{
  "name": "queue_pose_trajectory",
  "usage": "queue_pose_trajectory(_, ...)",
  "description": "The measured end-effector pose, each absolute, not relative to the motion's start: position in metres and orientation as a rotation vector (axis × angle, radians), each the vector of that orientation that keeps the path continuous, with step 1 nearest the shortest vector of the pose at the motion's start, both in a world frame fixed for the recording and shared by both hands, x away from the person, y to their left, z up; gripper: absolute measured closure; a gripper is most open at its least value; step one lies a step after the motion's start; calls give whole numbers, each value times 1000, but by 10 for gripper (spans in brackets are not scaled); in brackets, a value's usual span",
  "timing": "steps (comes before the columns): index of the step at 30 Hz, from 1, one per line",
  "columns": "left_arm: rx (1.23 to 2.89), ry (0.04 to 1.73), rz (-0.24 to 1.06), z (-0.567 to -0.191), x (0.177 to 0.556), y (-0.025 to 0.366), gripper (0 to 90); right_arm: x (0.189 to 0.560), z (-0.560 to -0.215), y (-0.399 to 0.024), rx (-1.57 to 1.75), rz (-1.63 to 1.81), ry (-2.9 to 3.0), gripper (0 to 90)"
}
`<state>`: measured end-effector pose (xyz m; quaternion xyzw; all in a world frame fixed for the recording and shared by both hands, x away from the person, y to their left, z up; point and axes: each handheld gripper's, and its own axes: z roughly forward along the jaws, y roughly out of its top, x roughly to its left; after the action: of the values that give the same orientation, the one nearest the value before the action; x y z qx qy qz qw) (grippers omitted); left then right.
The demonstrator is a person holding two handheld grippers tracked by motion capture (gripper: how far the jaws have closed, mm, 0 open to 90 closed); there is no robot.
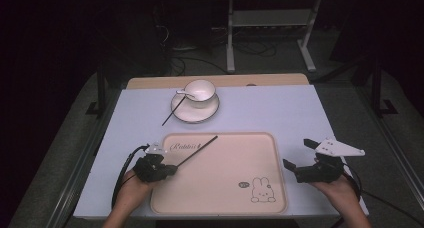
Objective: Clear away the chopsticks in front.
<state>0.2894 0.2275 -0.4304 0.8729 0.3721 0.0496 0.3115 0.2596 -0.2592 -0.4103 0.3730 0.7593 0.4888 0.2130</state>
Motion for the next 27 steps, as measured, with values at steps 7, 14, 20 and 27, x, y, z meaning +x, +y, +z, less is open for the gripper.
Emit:
queue_pose_trajectory(7, 2296, 985, 118, -431, 290, 228, 844, 260, -410, -259, 1034, 1357, 2109, 0)
queue_pose_trajectory(14, 2296, 985, 113, -431, 290, 229, 833, 260, -410, -259, 1034, 1357, 2108, 0)
queue_pose_trajectory(20, 2297, 978, 131, -426, 293, 231, 756, 260, -410, -259, 1032, 1356, 2109, 0)
queue_pose_trajectory(27, 2266, 987, 135, -413, 312, 234, 403, 261, -411, -258, 1040, 1350, 2112, 0)
